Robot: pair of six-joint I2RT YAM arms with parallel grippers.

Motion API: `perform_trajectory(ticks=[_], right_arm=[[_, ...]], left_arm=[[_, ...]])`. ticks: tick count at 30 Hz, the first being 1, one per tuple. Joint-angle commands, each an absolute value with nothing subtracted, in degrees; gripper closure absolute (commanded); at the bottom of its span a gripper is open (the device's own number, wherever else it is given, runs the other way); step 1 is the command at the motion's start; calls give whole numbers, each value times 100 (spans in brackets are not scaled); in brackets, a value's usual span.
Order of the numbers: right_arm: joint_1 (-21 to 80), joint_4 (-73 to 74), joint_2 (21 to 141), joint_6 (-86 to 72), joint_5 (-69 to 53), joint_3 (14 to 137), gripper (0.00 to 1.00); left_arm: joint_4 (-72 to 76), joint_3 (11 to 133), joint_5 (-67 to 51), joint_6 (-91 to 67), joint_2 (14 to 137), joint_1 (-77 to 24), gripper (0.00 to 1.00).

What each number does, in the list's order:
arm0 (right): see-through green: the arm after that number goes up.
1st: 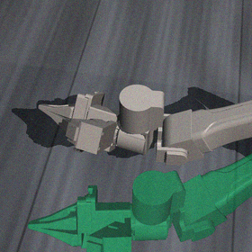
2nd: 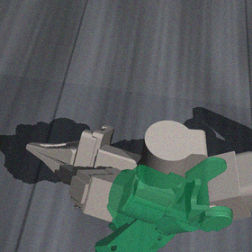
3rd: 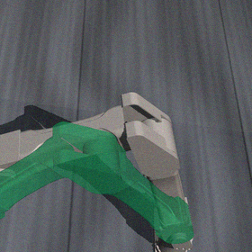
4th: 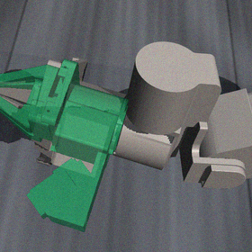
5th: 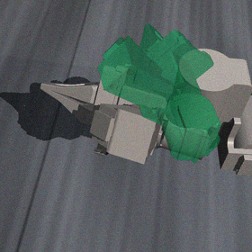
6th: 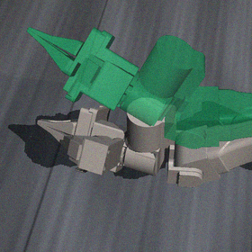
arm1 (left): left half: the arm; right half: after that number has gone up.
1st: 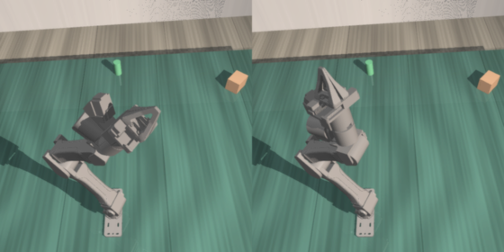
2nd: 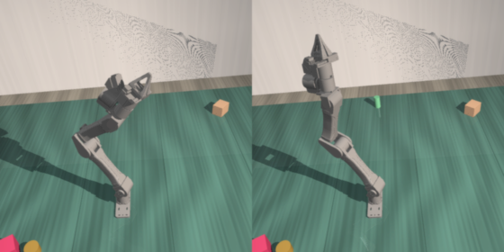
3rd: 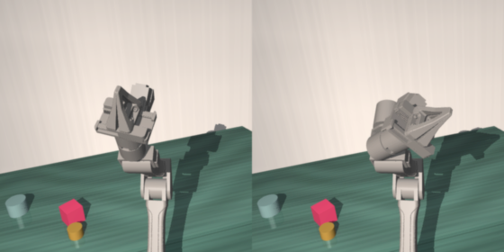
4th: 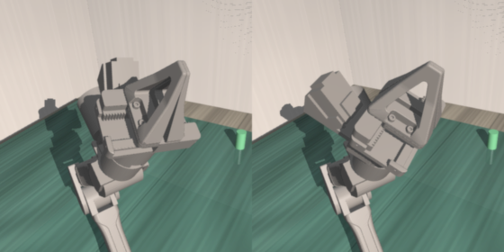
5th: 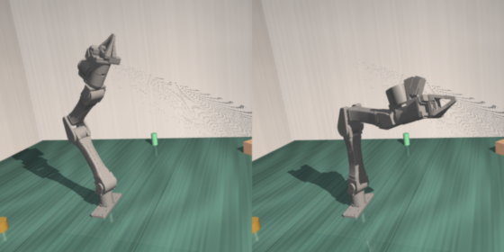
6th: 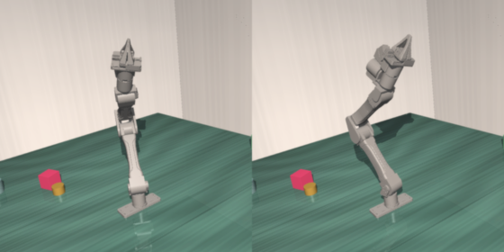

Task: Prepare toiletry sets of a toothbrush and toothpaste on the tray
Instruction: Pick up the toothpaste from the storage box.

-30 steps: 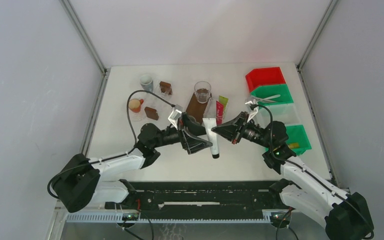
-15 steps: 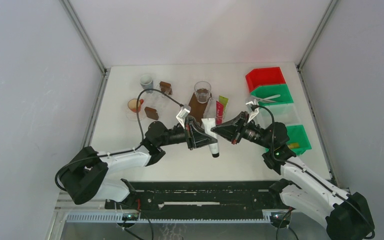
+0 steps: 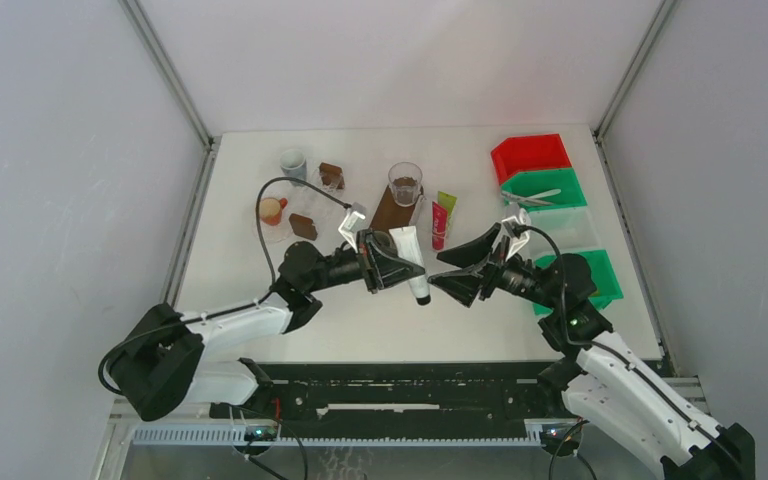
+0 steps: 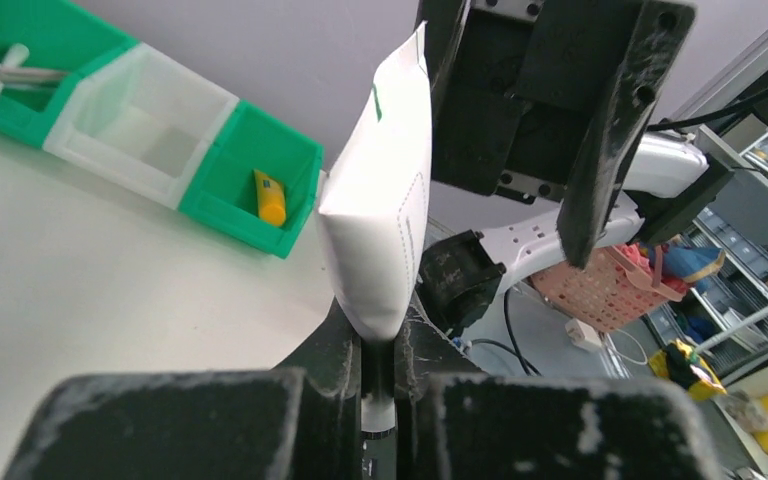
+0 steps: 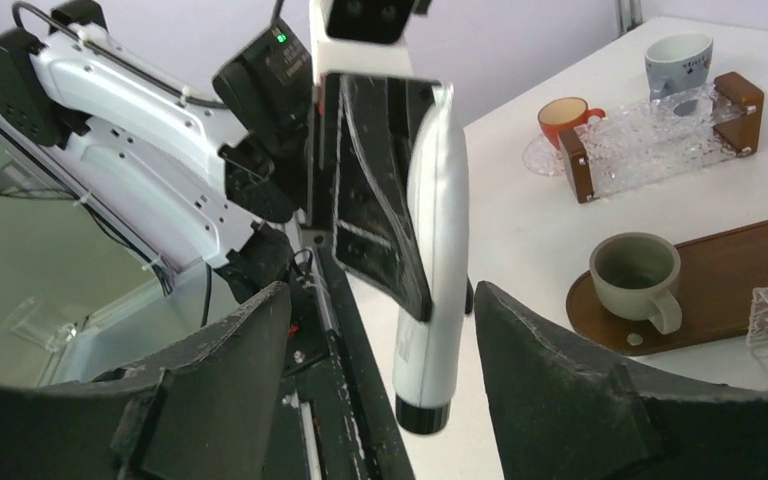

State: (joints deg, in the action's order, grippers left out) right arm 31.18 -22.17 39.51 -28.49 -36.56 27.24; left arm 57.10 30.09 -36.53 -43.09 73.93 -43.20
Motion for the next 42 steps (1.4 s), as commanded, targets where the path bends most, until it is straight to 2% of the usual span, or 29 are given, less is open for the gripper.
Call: perform_trajectory(ticks=[1,10,16,25,29,31,34,39,42], right_arm=[[3244,-1713,4035,-2362,-3793,2907,24],[3878,-1883,4611,-2057,-3602,2892,22],[4151,-2319,4921,-2109,-3514,2896,24],[4315,-2563,5124,-2227,-3378,2954,47],[4324,-2483,5099,-2179,-3305,2953,73],[4316,-2426,5082,-2127,-3287,2953,83],[4316,-2384,5048,-2085,-3334,2958,92],[4315,-2439,4965,-2033,-3527,2916,97],[4316,-2443,4924,-2000,-3604,2903,98]], left_arm=[[6029,2917,-3361,-4364,6932,-4272,100],[6029,2850,-3208,-4496,6613,-4271,100],[6210,2832,-3263,-4647,6687,-4287,100],[6356,2832,-3344,-4729,6798,-4315,100],[6356,2821,-3316,-4737,6786,-4315,97],[6355,2836,-3301,-4752,6770,-4315,87],[6354,2852,-3330,-4870,6759,-4255,71],[6350,2912,-3717,-5177,6679,-3892,44],[6333,2938,-3972,-5242,6579,-3679,36]])
